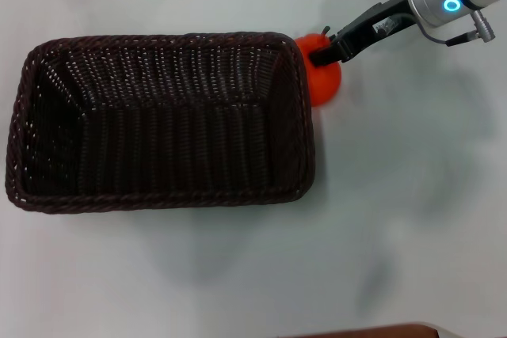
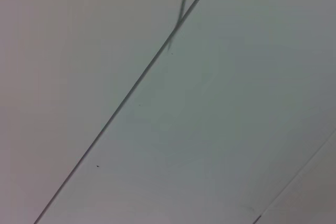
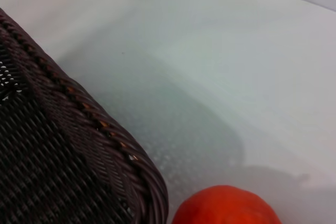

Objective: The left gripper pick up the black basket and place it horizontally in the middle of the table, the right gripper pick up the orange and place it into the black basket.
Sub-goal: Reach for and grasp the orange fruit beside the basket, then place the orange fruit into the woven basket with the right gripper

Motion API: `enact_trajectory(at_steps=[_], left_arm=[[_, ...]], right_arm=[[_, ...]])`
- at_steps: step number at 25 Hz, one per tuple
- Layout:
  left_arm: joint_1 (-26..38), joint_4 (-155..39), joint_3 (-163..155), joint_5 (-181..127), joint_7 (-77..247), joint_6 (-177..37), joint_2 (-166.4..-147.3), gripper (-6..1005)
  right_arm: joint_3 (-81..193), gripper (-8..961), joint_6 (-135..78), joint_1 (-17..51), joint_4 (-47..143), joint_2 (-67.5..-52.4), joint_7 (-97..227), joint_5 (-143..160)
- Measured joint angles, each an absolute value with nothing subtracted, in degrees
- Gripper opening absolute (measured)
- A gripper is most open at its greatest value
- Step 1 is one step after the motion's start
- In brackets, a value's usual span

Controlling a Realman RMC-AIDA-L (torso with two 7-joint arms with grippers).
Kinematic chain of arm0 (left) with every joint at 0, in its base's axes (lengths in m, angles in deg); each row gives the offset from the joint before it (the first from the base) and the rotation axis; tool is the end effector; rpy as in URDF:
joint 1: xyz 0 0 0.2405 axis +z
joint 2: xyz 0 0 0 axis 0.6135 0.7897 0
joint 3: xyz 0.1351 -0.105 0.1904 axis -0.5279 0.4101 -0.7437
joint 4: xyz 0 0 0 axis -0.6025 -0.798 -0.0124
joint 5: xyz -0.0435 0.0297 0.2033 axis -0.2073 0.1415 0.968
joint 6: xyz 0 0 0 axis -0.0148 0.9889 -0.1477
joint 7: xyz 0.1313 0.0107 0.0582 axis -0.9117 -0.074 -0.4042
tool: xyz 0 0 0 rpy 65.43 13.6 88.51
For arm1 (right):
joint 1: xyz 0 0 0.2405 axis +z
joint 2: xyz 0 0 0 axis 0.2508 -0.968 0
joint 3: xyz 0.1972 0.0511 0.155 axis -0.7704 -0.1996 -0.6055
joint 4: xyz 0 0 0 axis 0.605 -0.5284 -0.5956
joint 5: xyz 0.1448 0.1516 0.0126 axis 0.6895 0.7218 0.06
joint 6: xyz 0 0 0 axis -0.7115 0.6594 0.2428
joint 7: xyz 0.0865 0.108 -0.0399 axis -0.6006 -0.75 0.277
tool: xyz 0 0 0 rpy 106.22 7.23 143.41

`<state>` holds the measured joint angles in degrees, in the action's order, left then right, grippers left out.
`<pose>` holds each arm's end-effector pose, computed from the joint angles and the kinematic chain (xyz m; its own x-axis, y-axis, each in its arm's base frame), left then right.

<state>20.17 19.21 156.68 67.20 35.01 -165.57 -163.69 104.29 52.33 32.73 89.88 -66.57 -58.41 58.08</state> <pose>-0.2809 0.3078 0.1629 0.2688 0.4449 0.8543 0.9302 -0.3501 -0.1104 0.2066 0.4130 -0.0190 -0.7535 0.6569 0.0276 0.6228 0.6996 0.3504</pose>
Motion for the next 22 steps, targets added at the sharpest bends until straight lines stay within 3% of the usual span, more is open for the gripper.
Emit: enact_trajectory(at_steps=[5, 10, 15, 22], left_arm=[[20.05, 19.14, 156.71, 67.20, 35.13, -165.86, -163.69, 798], [20.05, 19.12, 156.72, 67.15, 35.17, -166.48, -163.75, 790], [20.28, 19.13, 157.04, 66.20, 35.04, -167.23, -163.77, 782], [20.39, 19.14, 157.03, 65.67, 34.59, -167.33, -164.22, 781]], right_arm=[[104.36, 353, 52.57, 32.44, 91.08, -66.60, -58.27, 58.35], [103.44, 234, 55.10, 27.99, 102.55, -66.70, -61.15, 59.99], [103.35, 182, 62.37, 22.68, 121.37, -66.71, -63.99, 68.88], [110.12, 138, 75.10, 22.65, 132.76, -66.90, -64.39, 81.84]])
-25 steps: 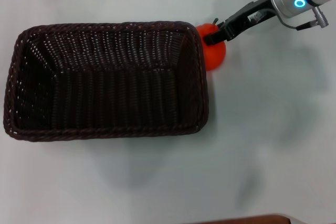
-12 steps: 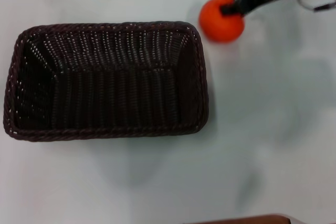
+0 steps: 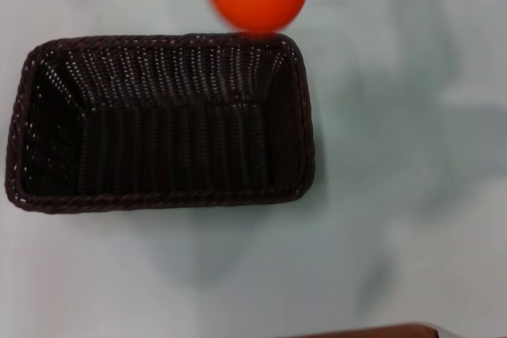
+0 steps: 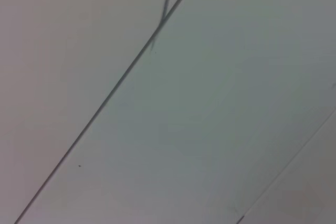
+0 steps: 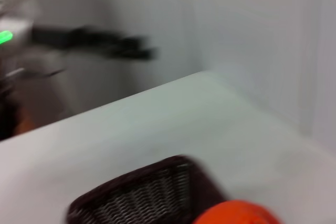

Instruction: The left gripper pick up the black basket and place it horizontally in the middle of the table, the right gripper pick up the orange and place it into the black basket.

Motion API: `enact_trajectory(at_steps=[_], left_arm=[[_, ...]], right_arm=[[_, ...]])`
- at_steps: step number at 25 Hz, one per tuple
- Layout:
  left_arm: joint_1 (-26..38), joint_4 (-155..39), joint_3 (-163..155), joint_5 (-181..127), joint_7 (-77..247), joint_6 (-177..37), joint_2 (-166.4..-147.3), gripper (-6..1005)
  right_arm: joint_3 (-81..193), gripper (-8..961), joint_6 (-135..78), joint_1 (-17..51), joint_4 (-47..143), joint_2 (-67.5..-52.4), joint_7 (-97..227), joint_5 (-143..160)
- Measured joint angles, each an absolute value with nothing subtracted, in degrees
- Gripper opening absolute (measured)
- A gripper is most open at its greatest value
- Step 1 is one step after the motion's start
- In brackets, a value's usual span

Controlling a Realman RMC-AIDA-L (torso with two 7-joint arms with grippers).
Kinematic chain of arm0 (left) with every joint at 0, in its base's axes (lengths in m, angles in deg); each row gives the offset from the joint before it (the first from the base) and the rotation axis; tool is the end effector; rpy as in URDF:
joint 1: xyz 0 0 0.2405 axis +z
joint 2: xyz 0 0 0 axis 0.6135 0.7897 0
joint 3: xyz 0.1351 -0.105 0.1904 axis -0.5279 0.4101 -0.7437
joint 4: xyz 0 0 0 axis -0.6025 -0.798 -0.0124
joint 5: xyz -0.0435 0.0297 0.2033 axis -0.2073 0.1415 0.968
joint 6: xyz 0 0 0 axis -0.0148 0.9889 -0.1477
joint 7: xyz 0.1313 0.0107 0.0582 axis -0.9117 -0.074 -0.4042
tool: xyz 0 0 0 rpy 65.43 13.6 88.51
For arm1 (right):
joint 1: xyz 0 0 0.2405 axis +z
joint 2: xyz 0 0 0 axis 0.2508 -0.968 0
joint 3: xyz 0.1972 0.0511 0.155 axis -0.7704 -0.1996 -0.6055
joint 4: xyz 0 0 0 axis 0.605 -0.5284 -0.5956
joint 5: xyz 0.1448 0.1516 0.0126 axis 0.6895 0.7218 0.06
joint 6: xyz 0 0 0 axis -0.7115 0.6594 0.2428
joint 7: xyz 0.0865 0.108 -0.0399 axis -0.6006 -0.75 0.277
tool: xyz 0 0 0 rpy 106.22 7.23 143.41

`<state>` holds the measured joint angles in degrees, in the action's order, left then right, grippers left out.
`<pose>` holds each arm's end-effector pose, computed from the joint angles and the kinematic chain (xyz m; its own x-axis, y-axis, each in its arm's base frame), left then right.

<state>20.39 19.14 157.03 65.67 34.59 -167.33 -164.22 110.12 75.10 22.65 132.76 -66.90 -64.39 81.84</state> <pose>-0.2770 0.3039 0.1600 0.2619 0.4427 0.8576 0.9213 -0.3793 -0.0855 0.0873 0.3544 0.0604 -0.9144 0.3240 0.2427 0.3739 0.9058 0.1993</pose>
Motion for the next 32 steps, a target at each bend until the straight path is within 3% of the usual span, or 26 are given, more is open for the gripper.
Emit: enact_trajectory(at_steps=[9, 12, 16, 23, 28, 32], left_arm=[[21.91, 18.39, 157.31, 62.21, 29.14, -167.08, -165.41, 784], [22.55, 15.35, 157.34, 59.29, 24.14, -167.17, -165.67, 784], [23.16, 8.47, 158.68, 54.54, 17.73, -167.25, -165.51, 783], [23.46, 4.90, 161.22, 52.36, 14.29, -167.77, -164.84, 783], [23.97, 3.05, 162.93, 51.51, 5.99, -168.05, -164.97, 782], [24.85, -7.06, 165.75, 44.40, -10.84, -167.62, -165.18, 782]], right_arm=[[119.71, 98, 69.05, 22.07, 130.19, -67.14, -64.07, 81.34], [117.95, 279, 65.16, 19.34, 130.21, -67.13, -61.07, 84.95], [113.44, 446, 64.13, 16.13, 128.10, -66.84, -55.53, 94.40], [111.51, 773, 68.95, 15.38, 124.43, -67.02, -51.74, 100.21], [107.86, 931, 56.21, 9.00, 121.71, -67.40, -47.25, 108.64], [106.97, 930, 49.86, 4.02, 107.52, -67.43, -27.64, 129.63]])
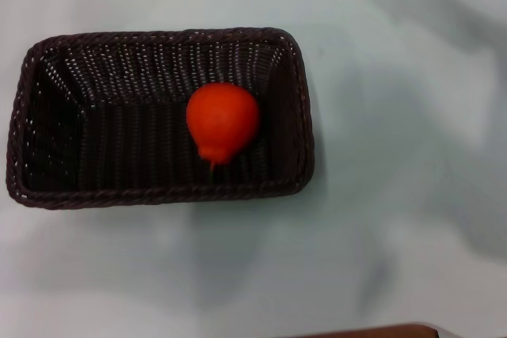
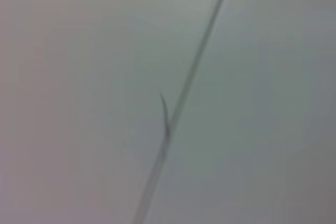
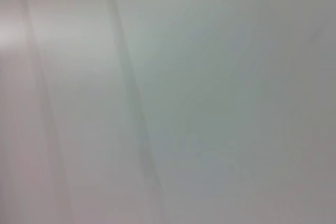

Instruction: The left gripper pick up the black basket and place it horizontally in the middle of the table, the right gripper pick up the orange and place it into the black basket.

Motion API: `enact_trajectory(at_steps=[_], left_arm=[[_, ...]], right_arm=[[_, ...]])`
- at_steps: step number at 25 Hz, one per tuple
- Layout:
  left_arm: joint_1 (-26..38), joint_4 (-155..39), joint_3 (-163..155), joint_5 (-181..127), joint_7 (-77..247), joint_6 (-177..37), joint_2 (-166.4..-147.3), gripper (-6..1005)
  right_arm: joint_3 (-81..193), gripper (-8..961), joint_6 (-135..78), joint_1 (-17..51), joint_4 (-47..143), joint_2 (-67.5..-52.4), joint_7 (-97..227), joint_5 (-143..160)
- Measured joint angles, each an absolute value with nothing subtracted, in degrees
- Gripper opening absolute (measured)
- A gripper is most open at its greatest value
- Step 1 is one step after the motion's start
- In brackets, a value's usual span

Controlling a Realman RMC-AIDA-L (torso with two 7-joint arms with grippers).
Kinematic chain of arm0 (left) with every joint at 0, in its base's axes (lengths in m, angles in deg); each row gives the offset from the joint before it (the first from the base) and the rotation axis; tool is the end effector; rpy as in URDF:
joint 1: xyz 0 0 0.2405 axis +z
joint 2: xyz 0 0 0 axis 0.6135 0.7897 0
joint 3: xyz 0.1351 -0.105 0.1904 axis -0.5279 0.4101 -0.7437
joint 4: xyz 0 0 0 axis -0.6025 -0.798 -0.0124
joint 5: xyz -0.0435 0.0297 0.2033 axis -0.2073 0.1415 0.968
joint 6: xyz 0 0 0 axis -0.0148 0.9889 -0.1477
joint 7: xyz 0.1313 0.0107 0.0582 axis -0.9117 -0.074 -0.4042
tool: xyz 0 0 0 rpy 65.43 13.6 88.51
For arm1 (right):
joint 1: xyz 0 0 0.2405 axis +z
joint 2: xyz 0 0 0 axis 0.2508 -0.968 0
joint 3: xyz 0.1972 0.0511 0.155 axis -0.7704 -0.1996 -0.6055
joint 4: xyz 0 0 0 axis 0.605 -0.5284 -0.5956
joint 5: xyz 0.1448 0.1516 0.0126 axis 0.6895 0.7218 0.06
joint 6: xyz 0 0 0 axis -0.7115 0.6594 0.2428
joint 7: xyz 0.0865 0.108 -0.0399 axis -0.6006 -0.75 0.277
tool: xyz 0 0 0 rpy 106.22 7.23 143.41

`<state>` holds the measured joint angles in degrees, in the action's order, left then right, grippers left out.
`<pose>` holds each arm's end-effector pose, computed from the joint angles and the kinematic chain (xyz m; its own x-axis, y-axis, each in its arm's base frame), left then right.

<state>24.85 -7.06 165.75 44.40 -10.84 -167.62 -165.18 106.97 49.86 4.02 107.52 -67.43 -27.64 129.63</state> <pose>-0.3363 0.2654 0.1383 0.3572 -0.0420 0.9331 0.8480 -0.4043 -0.3428 0.1981 0.3616 0.0872 -0.4801 0.1187 0.8692 0.6424 0.7223 0.2561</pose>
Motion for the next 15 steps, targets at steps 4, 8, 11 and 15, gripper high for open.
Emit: enact_trajectory(at_steps=[4, 8, 11, 15], left_arm=[[26.88, -17.90, 165.94, 34.79, -26.61, -166.49, -165.07, 780], [29.01, -27.28, 165.95, 25.06, -40.66, -166.30, -165.82, 779], [29.93, -34.48, 165.95, 19.50, -49.17, -167.23, -165.93, 779], [30.21, -39.77, 165.94, 17.15, -54.47, -166.80, -165.97, 779]], right_arm=[[104.53, 930, 57.78, 3.50, 86.24, -67.45, 0.65, 151.62], [97.64, 929, 68.93, 5.77, 64.99, -67.49, 20.25, 163.76], [90.22, 928, 74.46, 7.34, 52.77, -67.58, 31.28, 164.88], [81.55, 928, 76.75, 8.50, 41.88, -67.79, 41.68, 164.87]])
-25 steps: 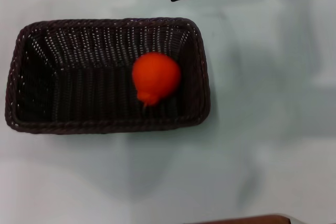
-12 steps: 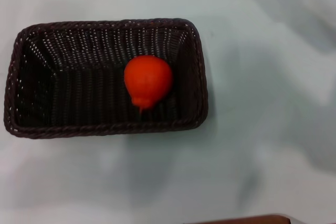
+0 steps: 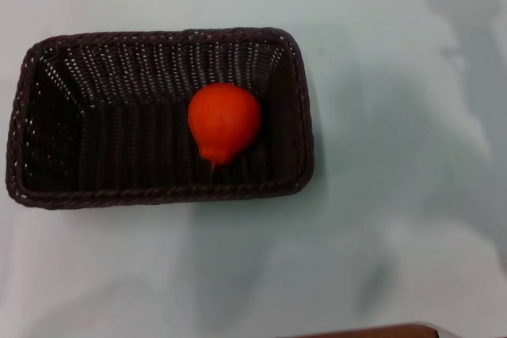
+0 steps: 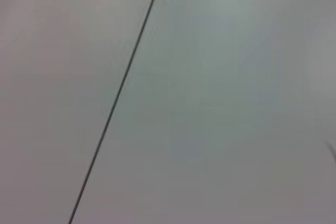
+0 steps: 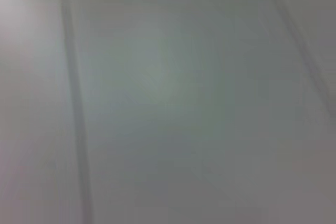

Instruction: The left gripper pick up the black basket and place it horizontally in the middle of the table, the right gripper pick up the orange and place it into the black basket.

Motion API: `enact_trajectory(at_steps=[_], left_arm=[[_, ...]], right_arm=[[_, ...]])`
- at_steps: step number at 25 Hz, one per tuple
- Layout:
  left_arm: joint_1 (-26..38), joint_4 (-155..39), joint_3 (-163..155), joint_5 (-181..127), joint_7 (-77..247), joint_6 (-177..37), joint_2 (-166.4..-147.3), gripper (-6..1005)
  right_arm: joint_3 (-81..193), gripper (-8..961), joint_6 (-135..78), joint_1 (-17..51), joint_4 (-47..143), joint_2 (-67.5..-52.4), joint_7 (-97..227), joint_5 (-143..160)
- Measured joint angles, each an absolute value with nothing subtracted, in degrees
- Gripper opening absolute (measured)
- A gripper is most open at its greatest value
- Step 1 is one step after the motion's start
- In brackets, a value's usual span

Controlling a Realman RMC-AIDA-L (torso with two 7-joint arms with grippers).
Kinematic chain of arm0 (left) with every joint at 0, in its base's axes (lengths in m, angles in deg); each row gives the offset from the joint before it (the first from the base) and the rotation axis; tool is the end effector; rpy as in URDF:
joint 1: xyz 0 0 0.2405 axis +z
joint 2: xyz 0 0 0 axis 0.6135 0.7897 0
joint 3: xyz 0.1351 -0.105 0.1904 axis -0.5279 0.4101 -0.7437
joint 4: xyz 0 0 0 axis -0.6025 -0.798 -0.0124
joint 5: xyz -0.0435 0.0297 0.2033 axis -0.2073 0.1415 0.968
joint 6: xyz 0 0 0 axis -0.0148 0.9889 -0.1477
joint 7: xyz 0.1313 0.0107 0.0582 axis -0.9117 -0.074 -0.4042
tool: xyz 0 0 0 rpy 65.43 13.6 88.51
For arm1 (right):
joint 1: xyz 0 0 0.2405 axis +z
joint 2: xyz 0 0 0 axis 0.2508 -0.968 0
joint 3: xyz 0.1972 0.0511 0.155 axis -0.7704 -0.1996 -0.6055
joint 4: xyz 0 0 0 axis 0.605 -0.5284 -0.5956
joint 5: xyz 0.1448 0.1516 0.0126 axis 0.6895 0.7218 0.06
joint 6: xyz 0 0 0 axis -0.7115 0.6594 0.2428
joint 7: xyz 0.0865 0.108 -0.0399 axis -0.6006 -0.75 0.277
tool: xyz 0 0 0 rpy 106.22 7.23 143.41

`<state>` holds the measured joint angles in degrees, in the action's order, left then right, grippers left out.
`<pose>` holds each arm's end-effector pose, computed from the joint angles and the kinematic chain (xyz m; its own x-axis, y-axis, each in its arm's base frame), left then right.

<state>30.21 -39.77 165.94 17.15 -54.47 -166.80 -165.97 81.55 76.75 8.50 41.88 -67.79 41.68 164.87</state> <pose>-0.3949 0.2055 0.0811 0.4688 -0.3289 0.8198 0.8801 0.0947 -0.4653 0.3274 0.2803 0.0437 -0.4166 -0.4198 0.8064 0.8655 0.0883 0.4931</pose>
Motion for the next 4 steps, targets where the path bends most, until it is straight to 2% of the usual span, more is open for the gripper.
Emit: enact_trajectory(at_steps=[4], left_arm=[[29.79, -42.12, 165.94, 16.49, -56.19, -165.63, -165.98, 779]], right_arm=[[78.88, 928, 76.85, 8.66, 39.57, -67.75, 43.68, 164.80]])
